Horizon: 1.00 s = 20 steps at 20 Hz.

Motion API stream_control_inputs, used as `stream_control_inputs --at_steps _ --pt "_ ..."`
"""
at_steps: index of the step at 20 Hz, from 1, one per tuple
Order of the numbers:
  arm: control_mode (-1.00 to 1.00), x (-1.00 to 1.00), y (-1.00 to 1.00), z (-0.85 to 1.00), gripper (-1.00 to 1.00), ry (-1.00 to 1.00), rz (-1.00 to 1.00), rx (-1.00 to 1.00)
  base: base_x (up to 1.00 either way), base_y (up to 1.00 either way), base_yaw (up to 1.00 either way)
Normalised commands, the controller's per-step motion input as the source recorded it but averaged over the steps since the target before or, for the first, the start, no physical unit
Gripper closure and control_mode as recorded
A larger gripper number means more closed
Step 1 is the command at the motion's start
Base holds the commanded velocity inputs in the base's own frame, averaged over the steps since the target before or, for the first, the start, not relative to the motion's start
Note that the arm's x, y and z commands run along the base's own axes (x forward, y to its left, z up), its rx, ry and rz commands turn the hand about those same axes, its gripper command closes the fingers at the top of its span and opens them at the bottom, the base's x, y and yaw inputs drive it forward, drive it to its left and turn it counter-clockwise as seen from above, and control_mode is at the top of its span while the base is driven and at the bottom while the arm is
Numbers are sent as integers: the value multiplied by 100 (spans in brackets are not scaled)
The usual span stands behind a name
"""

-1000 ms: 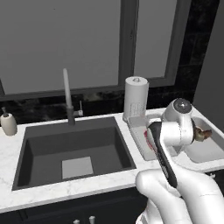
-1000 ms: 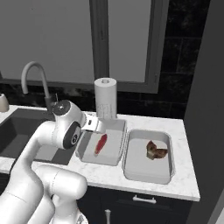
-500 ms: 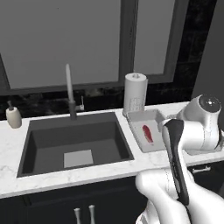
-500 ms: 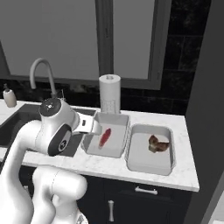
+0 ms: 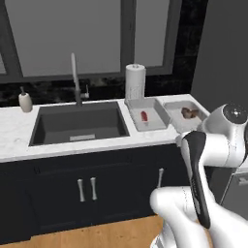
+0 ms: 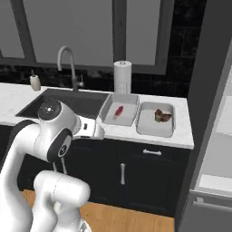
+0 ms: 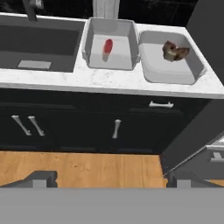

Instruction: Place one carrot and one steak in each tupperware on the nearby counter, to pack two identical lunches.

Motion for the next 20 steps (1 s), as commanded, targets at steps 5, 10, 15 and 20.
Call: stream_control_inputs --at_steps 5,10,15,20 --pt "100 0 0 0 -100 0 0 0 -99 -91 0" --pt "100 0 0 0 -100 0 0 0 -33 -100 -1" --pt "100 0 0 0 -100 0 0 0 27 -100 0" --pt "100 0 0 0 -100 0 0 0 66 -88 0"
